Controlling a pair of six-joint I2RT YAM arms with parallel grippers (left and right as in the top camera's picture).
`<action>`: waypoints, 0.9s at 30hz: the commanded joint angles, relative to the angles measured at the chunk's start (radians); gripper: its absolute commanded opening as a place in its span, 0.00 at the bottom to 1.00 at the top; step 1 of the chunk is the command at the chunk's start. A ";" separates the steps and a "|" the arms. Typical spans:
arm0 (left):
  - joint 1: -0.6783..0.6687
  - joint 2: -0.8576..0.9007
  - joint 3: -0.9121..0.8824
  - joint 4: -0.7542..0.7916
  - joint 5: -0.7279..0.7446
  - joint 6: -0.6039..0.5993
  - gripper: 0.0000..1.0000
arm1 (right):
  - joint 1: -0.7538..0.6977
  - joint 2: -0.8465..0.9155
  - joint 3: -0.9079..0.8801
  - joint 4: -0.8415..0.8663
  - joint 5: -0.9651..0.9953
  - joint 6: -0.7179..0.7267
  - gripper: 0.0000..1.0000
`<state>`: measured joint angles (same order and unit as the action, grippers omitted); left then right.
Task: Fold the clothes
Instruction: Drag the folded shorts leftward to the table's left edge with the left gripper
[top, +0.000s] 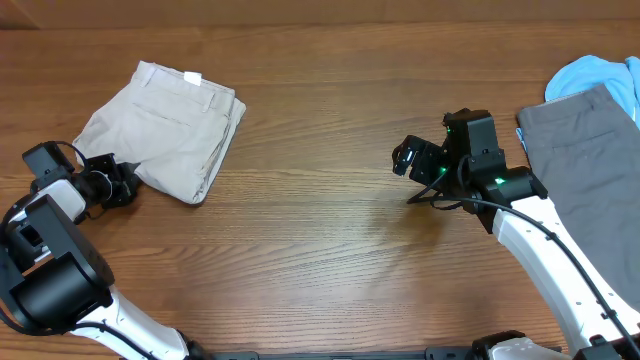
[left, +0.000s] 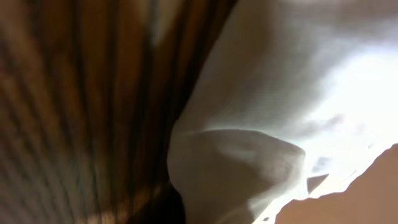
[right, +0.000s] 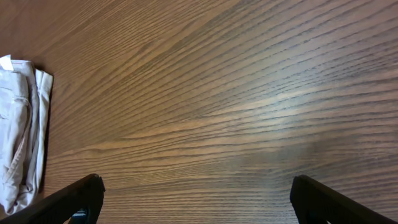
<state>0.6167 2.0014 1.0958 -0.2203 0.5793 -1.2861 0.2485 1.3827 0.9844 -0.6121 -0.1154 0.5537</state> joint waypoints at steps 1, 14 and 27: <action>0.037 0.025 -0.029 -0.037 -0.172 -0.122 0.04 | -0.002 -0.011 -0.003 0.008 0.012 -0.002 1.00; 0.326 -0.042 -0.029 -0.055 -0.186 0.101 0.04 | -0.002 -0.011 -0.003 0.008 0.032 0.000 1.00; 0.203 -0.042 -0.028 -0.043 -0.288 0.254 0.04 | -0.002 -0.011 -0.003 0.016 0.002 -0.001 1.00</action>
<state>0.8940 1.9503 1.0920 -0.2680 0.3840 -1.0882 0.2485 1.3830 0.9844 -0.6025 -0.1078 0.5537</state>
